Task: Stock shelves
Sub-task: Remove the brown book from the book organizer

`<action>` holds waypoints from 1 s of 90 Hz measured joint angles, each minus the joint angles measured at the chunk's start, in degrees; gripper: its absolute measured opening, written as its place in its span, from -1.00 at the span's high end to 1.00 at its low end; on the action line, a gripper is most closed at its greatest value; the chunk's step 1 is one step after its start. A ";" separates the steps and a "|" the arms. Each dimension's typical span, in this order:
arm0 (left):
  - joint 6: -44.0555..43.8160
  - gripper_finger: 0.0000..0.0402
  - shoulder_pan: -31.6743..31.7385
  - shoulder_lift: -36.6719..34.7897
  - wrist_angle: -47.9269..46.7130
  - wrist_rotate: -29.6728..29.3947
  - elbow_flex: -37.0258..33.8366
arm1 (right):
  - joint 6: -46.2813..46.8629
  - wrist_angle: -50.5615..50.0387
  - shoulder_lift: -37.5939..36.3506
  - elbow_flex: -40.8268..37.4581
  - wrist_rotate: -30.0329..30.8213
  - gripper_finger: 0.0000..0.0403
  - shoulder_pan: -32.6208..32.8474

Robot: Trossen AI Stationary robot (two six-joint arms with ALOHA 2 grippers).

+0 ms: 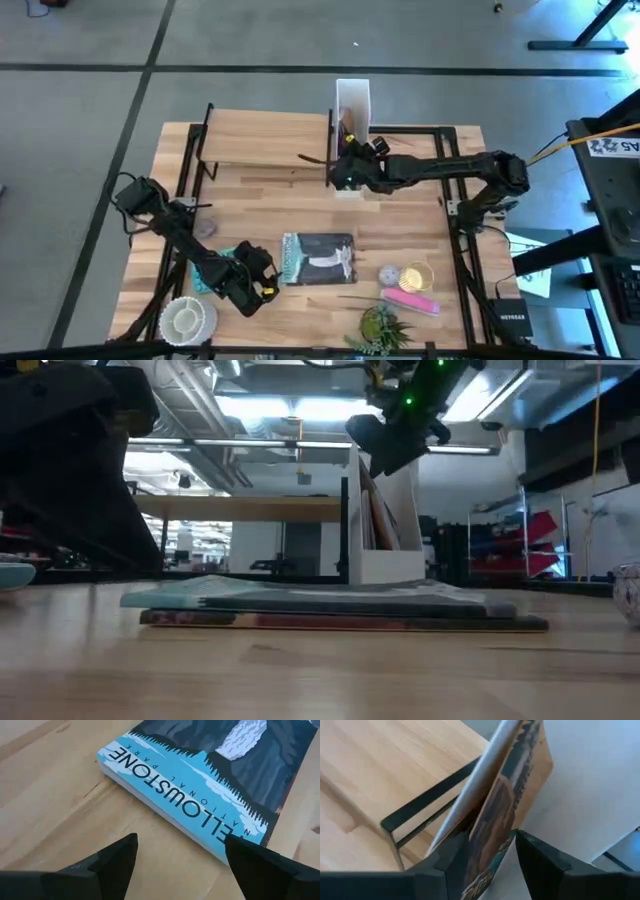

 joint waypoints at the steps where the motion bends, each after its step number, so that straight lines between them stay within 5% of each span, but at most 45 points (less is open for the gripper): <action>1: 0.00 -0.40 0.00 0.00 0.00 0.00 0.00 | 0.29 0.07 0.05 -0.15 -0.07 0.32 -0.20; 30: 1.66 -0.40 0.00 0.00 1.32 -0.35 0.00 | 2.00 0.33 2.71 -2.11 0.31 0.51 -0.35; 50: 1.62 -0.40 0.00 0.00 1.31 -0.35 0.00 | 1.97 0.20 2.69 -2.11 0.65 0.96 -0.20; 90: 1.70 -0.40 0.00 0.00 1.48 -0.28 0.00 | 1.33 -2.99 -0.27 2.15 12.07 1.00 6.08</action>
